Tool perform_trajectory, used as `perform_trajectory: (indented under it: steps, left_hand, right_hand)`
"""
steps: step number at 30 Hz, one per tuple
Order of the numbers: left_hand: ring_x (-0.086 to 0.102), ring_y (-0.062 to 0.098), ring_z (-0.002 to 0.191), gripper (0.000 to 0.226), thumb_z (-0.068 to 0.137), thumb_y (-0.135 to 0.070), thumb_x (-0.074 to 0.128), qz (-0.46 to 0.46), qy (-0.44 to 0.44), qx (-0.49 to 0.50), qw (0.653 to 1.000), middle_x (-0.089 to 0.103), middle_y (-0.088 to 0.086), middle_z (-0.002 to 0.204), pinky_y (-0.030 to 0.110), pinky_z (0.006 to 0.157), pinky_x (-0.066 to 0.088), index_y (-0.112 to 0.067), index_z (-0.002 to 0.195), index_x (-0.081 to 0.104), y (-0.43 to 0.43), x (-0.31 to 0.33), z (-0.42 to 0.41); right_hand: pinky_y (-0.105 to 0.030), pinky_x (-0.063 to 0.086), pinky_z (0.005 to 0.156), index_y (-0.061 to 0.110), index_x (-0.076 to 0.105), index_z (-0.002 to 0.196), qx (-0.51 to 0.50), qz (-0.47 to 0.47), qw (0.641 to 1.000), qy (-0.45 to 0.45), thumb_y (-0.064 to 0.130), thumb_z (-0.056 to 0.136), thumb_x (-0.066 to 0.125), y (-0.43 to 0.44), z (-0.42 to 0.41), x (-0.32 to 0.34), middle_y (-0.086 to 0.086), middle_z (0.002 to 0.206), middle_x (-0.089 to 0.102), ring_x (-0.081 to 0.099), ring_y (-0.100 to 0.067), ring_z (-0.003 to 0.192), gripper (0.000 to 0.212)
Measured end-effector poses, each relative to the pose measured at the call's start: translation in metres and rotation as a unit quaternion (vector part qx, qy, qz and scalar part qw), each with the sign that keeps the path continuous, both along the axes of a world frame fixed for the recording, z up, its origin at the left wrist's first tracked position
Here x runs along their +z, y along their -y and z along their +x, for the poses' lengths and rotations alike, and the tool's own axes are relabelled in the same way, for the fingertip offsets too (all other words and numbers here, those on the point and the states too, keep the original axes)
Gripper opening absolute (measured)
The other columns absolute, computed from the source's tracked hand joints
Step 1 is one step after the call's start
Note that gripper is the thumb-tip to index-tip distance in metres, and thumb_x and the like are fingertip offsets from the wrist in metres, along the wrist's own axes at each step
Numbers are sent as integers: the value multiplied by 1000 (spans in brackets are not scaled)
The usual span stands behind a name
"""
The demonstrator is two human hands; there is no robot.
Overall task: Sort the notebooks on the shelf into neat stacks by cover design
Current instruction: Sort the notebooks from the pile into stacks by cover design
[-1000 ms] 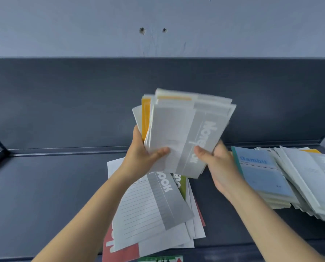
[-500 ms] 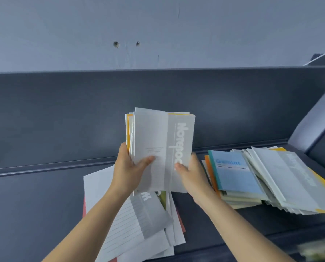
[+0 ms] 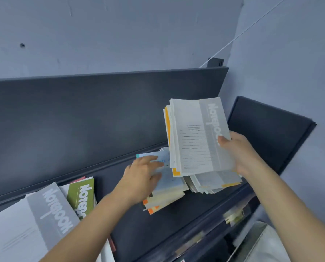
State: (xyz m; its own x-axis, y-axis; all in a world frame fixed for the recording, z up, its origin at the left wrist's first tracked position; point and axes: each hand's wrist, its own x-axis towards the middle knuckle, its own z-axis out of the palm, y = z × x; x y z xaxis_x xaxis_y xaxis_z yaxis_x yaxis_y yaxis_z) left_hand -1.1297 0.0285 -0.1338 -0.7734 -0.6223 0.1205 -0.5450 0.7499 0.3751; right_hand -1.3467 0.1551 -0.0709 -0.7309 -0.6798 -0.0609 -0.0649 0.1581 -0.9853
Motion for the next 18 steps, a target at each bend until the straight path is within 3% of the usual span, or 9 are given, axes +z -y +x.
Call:
perform_trajectory:
  steps: [2, 5, 7, 9, 13, 15, 18]
  left_hand:
    - [19, 11, 143, 42, 100, -42, 36, -18, 96, -10, 995, 24, -14, 155, 40, 114, 26, -38, 142, 39, -2, -16, -3]
    - [20, 12, 142, 45, 101, -45, 32, -21, 84, 10, 996, 25, -12, 155, 33, 114, 28, -36, 145, 35, -2, -23, -3]
    - [21, 15, 140, 46, 102, -44, 30, -49, 90, 9, 995, 24, -9, 156, 26, 115, 20, -33, 146, 33, -3, -23, -3]
    - [21, 15, 140, 47, 102, -43, 28, -65, 85, 8, 994, 23, -8, 157, 23, 115, 14, -32, 147, 31, -4, -25, -2]
    - [21, 15, 140, 49, 102, -46, 22, -59, 79, 12, 995, 22, -7, 157, 24, 116, 15, -32, 148, 31, -5, -32, -1]
    - [21, 13, 142, 56, 98, -53, 16, -57, 80, 6, 995, 24, -8, 157, 25, 117, 17, -32, 147, 33, -8, -32, 3]
    - [32, 9, 138, 64, 92, -65, 23, -21, 53, 13, 998, 38, -11, 150, 27, 112, 28, -30, 139, 47, -8, -17, 20]
  right_hand:
    - [-37, 52, 78, 15, 63, 100, 1, 10, 1000, 22, 15, 98, 49, -2, -24, -3, -6, 100, 67, 64, -24, 89, 14]
    - [-33, 49, 71, 12, 60, 102, 17, 80, 997, 15, 15, 98, 49, 4, -53, -10, -7, 97, 65, 62, -25, 85, 12]
    - [-32, 48, 68, 11, 60, 101, 47, 221, 972, -69, 16, 96, 52, 11, -68, -25, -8, 95, 64, 61, -27, 85, 11]
    - [-30, 43, 64, 5, 62, 92, 59, 341, 920, -183, 19, 90, 56, 16, -76, -42, -10, 90, 63, 60, -27, 81, 16]
    - [-28, 34, 55, 10, 47, 65, 14, 352, 886, -301, 16, 81, 54, 20, -73, -55, -5, 70, 54, 52, -25, 68, 18]
    - [-30, 40, 58, 9, 54, 75, 7, 360, 861, -359, 10, 81, 50, 22, -65, -52, -7, 82, 58, 54, -27, 79, 7]
    - [-38, 46, 76, 13, 62, 112, 11, 337, 836, -433, 9, 84, 53, 28, -44, -47, -9, 115, 57, 50, -33, 107, 29]
